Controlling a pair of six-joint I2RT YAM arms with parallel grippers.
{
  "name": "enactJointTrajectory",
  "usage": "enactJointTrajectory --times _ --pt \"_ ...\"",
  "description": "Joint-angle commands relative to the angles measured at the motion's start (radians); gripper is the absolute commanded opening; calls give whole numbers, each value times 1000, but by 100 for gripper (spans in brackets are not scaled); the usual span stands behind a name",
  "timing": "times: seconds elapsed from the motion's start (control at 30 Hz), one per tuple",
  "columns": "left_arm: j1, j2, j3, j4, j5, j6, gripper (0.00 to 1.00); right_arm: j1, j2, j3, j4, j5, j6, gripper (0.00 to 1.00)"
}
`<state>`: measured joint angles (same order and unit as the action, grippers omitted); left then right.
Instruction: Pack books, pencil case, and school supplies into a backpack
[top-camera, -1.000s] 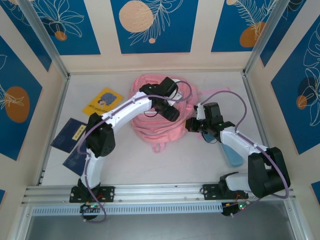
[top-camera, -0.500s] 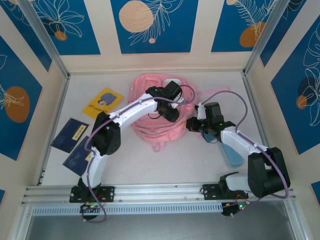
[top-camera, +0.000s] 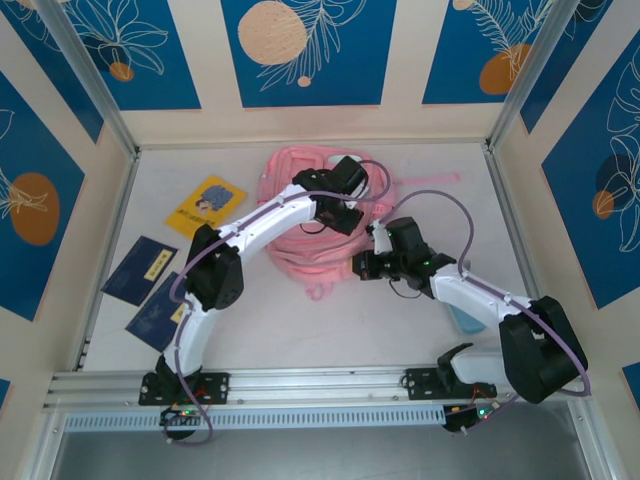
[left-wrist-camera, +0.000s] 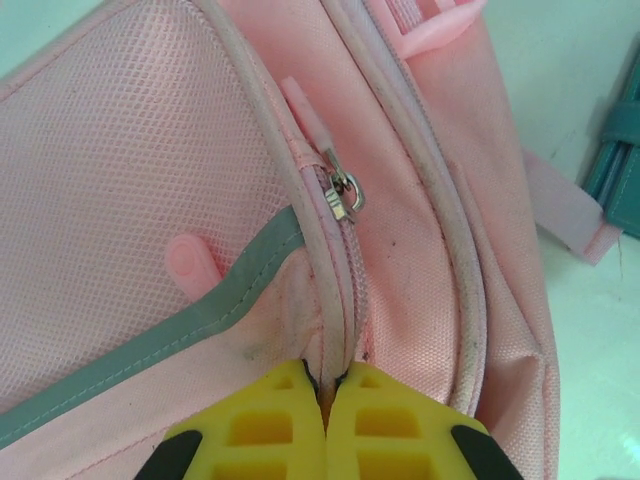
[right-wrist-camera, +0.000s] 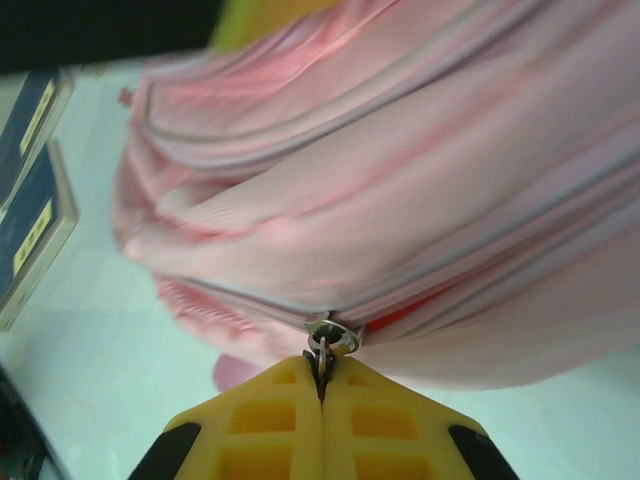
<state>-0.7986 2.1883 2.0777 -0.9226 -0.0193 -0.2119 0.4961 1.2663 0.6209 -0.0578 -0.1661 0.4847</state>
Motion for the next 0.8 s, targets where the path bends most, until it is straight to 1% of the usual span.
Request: enactJointTrajectory --times 0.0,0.07,0.17,0.23,0.27,0.3,0.37,0.43,0.53,0.6,0.67,0.77 --pt "33 2 38 80 -19 -74 0 72 -2 -31 105 -84 57 0" --pt "45 -12 31 90 3 -85 0 88 5 -26 111 -87 74 0" --pt "56 -35 2 110 30 -77 0 44 -23 -21 76 -82 127 0" --pt "58 -57 -33 127 48 -70 0 -11 -59 -17 45 -99 171 17" --pt "60 -68 -51 137 56 -65 0 -39 -80 -14 20 -95 196 27" --pt "62 -76 -67 145 61 -62 0 -64 -97 -10 -5 -85 223 35" --pt "63 -93 -95 159 65 -57 0 -128 -126 -1 -67 -87 298 46" --pt "64 -103 -109 168 69 -55 0 -192 -144 13 -112 -107 373 54" --pt "64 -110 -121 176 80 -55 0 -263 -140 55 -179 -126 474 59" --pt "63 -114 -125 177 85 -57 0 -301 -106 91 -190 -176 513 59" --pt "64 -122 -128 179 91 -59 0 -320 -49 135 -193 -218 548 58" --pt "63 -135 -138 182 95 -58 0 -319 40 203 -190 -253 561 54"
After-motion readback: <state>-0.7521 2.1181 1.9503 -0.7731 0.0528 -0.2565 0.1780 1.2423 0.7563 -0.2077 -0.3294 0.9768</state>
